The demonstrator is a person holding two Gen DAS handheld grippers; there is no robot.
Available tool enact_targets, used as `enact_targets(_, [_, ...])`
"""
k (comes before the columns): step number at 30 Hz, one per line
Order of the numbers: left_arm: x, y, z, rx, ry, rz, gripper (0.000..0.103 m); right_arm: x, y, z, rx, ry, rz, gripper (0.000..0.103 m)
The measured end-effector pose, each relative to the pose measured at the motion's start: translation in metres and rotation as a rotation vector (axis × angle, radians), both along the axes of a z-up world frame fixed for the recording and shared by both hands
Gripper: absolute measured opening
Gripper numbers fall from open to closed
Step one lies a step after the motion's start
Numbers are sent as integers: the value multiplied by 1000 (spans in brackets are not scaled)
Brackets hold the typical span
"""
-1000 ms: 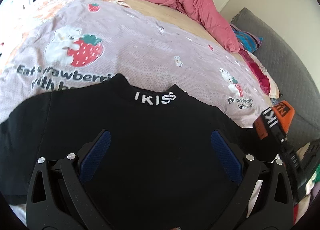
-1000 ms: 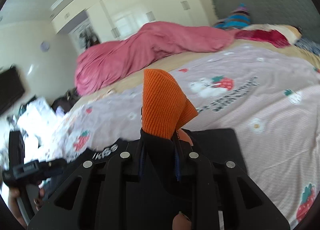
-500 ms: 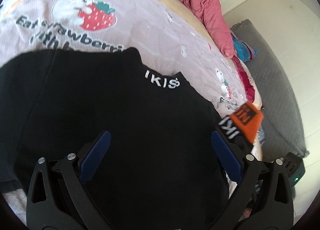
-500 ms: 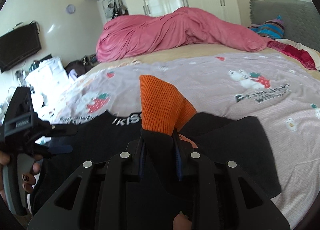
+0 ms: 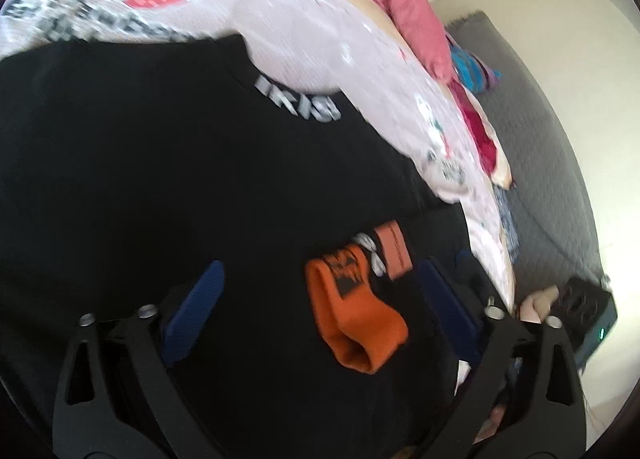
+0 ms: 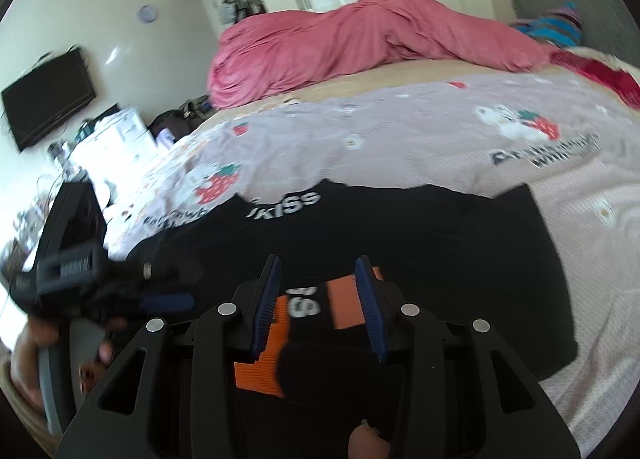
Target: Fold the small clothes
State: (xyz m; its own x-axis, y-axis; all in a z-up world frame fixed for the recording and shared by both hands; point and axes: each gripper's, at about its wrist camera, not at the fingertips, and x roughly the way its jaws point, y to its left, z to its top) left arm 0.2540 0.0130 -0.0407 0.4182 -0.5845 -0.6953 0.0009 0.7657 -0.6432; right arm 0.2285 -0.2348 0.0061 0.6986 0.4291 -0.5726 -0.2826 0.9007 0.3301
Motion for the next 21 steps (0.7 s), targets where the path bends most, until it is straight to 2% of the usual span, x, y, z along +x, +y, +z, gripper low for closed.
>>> enact_targets(2, [-2, -18, -6, -4, 19, -52, 64, 2, -11, -1, 11, 15, -32, 38])
enact_targets(3, [-2, -24, -8, -7, 25, -69, 60, 2, -18, -2, 22, 23, -49, 38])
enact_targets(7, [-2, -35, -13, 44, 8, -55, 60, 2, -33, -1, 46, 35, -82, 38])
enact_targets(10, [2, -45, -12, 81, -14, -54, 47, 0, -38, 0, 44, 29, -95, 38])
enact_targets(13, [8, -49, -13, 106, -22, -56, 26, -1, -46, 1, 48, 28, -112, 38])
enact_targets(14, [9, -48, -13, 107, -24, -54, 15, -1, -48, 1, 52, 29, -119, 38])
enact_targets(18, [8, -44, -3, 89, -67, -71, 8, 0, -65, 1, 70, 34, -160, 38])
enact_targets(21, [2, -38, 19, 101, -145, -64, 7, 0, -77, 2, 86, 36, -188, 38])
